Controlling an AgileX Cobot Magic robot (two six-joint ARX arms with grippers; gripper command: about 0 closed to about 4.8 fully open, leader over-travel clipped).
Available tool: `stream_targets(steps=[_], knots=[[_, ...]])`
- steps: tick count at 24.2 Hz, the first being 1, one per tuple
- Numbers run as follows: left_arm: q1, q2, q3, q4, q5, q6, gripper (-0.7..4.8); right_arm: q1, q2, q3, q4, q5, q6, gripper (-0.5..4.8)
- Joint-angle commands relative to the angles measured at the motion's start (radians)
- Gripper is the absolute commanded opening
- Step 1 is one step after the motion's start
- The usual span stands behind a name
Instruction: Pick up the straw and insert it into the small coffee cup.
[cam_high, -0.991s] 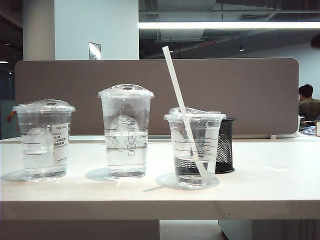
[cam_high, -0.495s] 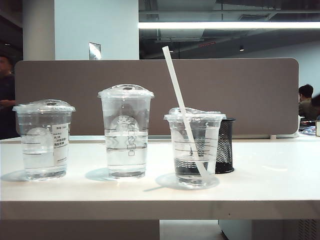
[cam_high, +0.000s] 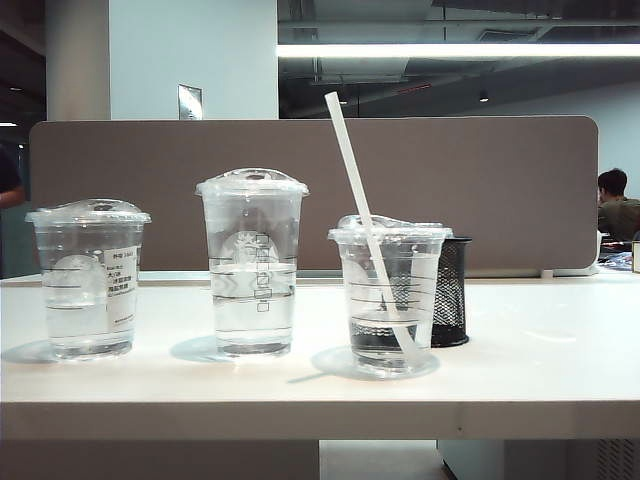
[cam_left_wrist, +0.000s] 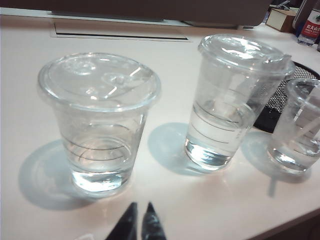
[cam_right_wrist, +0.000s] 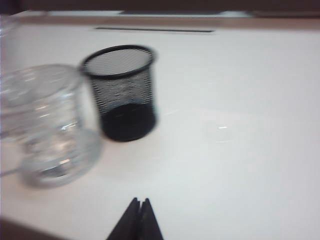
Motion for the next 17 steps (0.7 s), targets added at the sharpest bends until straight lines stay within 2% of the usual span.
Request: stream_targets(steps=[1, 4, 7, 11, 17], knots=[[0.002, -0.002, 0.002, 0.012, -0.002, -0.003, 0.18, -0.124, -0.001, 0.000, 0.005, 0.036, -0.001, -0.01], [0.002, -0.002, 0.001, 0.011, -0.002, -0.003, 0.18, -0.301, -0.001, -0.004, 0.009, -0.064, -0.017, -0.01], [0.002, -0.002, 0.002, 0.011, -0.002, -0.003, 0.18, -0.392, -0.001, -0.017, 0.040, -0.151, -0.033, -0.01], [0.002, -0.002, 0.002, 0.011, -0.002, -0.003, 0.18, -0.441, -0.001, -0.020, 0.034, -0.224, -0.085, -0.01], [0.002, -0.002, 0.002, 0.011, -0.002, -0.003, 0.18, -0.462, -0.001, -0.020, 0.027, -0.208, -0.098, -0.01]])
